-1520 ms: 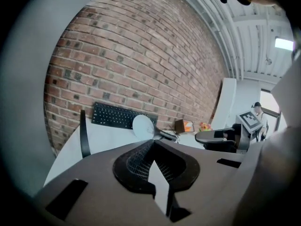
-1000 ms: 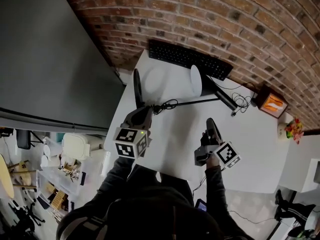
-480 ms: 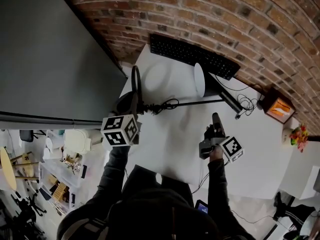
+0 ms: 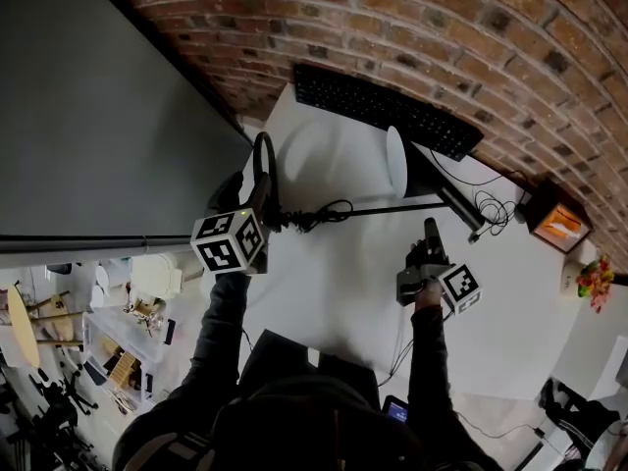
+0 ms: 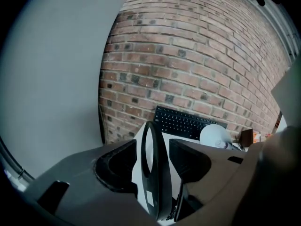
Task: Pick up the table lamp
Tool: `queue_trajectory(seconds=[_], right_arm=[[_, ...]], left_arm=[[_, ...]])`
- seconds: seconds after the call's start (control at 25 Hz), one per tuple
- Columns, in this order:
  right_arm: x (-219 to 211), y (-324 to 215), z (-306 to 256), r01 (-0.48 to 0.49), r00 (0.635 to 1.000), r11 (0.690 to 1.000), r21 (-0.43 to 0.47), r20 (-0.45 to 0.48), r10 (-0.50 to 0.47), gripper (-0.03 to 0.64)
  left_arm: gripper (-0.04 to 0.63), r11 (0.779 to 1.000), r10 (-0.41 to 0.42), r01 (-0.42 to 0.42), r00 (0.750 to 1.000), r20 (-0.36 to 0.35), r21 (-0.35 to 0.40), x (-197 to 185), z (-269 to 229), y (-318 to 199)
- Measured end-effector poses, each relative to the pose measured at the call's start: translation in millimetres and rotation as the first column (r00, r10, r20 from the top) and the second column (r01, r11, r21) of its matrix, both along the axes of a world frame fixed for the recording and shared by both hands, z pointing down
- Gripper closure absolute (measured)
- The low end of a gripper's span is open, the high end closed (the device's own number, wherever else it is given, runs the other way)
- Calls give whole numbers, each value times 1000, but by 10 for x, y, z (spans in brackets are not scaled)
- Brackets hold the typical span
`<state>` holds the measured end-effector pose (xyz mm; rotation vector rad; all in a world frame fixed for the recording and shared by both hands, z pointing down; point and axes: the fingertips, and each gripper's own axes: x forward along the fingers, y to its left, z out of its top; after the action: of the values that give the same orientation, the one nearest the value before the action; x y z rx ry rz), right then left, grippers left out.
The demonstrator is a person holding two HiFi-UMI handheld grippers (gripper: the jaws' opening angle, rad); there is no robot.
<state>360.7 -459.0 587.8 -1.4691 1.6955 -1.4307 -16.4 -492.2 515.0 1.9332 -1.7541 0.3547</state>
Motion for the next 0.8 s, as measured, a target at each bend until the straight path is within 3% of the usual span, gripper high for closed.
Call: queue_trajectory(seconds=[0.12,0.28,0.52,0.8], right_arm=[[16,-89,60,-23,999,1000,2,38,22,598],[33,-179,146,-36,996,999,-5,87,36,526],[70,-284,229,-68,991,998,-15,115,70,526],[136,-393,281,-128,978,992,-21,162,130,526]], left_arm=[[368,1000,3,-3,1000,-13,-20,-15,72,-75],[348,999,9,-11,999,-44,-41,-10,149,-157],[348,998,26,-31,996,-80,-53,38,207,-260],[350,997,40,-45,997,-70,-68,106,268,-342]])
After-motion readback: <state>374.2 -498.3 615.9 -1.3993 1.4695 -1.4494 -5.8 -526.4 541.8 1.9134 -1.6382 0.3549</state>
